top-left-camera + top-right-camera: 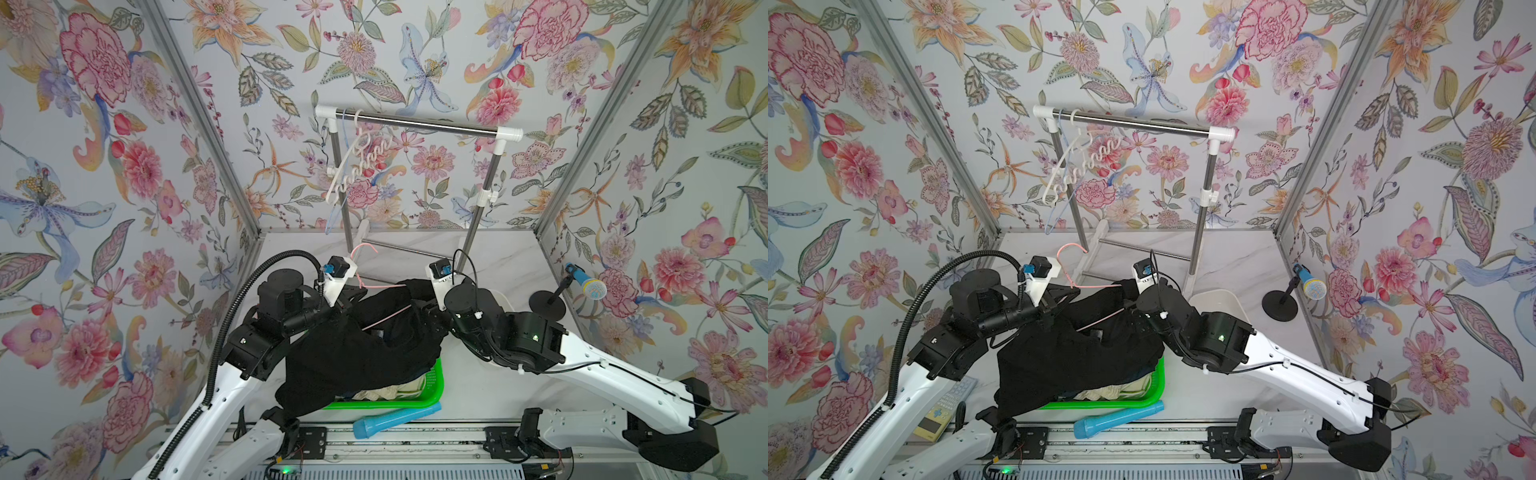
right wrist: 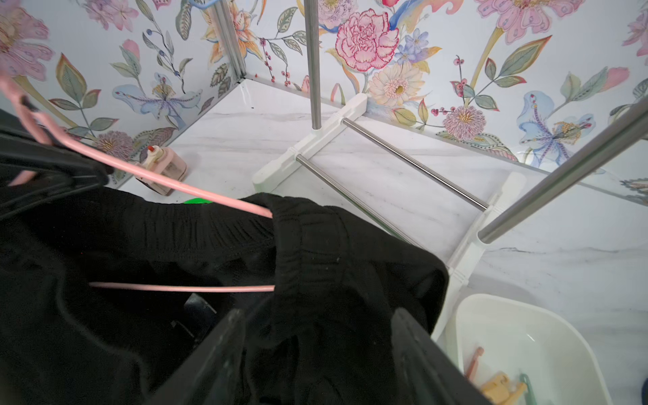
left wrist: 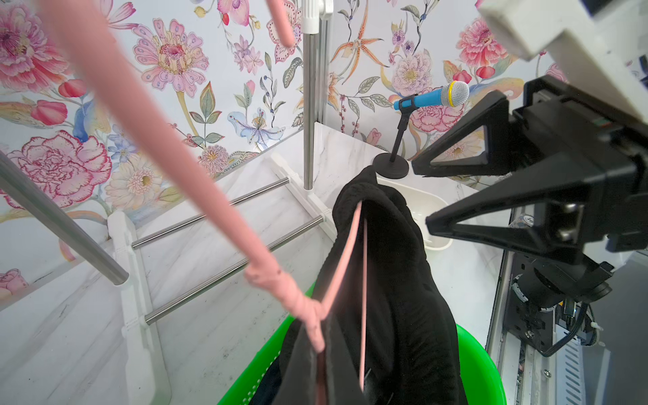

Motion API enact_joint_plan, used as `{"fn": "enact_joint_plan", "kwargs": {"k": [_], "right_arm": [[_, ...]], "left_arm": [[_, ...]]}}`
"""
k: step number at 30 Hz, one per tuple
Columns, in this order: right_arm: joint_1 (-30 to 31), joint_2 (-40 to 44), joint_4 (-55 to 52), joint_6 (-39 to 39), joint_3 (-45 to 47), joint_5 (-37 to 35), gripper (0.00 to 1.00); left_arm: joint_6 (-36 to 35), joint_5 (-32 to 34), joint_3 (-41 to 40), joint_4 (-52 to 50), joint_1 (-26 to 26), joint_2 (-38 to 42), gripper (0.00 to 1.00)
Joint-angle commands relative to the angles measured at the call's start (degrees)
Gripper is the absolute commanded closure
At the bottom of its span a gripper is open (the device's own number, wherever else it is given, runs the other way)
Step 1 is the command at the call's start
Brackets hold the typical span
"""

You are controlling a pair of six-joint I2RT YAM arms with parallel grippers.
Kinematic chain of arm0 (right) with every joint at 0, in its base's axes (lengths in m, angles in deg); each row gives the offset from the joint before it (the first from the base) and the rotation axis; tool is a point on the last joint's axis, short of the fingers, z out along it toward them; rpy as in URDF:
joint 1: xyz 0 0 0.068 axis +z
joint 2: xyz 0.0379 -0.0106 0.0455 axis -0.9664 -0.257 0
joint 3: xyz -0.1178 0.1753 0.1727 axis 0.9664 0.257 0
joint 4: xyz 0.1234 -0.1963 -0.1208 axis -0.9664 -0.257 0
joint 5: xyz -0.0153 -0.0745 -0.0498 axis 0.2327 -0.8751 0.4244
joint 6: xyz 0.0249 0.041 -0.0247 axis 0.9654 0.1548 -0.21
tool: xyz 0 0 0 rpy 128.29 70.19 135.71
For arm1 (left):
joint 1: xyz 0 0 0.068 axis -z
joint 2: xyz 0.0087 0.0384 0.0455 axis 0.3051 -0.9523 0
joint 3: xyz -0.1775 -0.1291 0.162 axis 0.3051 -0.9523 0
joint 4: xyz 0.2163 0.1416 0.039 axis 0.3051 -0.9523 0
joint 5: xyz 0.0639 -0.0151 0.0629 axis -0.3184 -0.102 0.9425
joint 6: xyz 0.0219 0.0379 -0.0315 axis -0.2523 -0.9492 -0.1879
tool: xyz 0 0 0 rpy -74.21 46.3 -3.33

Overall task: Remove the clothespins securing shorts to the hanger
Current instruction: Remove the shorts from the hanger.

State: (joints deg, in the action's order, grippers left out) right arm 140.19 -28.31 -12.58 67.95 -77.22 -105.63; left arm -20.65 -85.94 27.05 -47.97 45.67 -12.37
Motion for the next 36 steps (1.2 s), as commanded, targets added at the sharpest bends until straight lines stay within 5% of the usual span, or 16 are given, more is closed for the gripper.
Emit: {"fn": "enact_joint_plan", "kwargs": {"k": [1, 8, 13, 19, 28, 36], "right_arm": [[0.3, -2.2, -1.3, -1.6, -2.8, -2.0, 0.31], [-0.2, -6.3, -2.1, -2.8, -4.8, -4.6, 0.33], [-3.4, -5.3, -2.9, -2.3, -3.5, -6.1, 0.72], [-6.9, -3.4, -2.9, -3.6, -2.5, -5.1, 0.89], [-13.3, -0.2, -2.9, -4.3, 0.6, -3.4, 0.98], [-17.1, 3.1, -2.4, -1.6, 7.3, 1.7, 1.00]], "left_arm": [[1.2, 0.0, 2.3, 1.9, -0.4, 0.4, 1.00], [1.2, -0.3, 2.1, 1.3, -0.3, 0.7, 1.00], [0.1, -0.5, 2.2, -0.4, -0.3, 1.9, 1.00], [-2.0, -1.6, 2.5, -3.9, -0.3, 2.7, 1.00], [-4.6, -5.4, 1.7, -5.8, -0.4, 4.6, 1.00], [2.2, -2.9, 0.0, 4.3, -0.3, 8.1, 1.00]]}}
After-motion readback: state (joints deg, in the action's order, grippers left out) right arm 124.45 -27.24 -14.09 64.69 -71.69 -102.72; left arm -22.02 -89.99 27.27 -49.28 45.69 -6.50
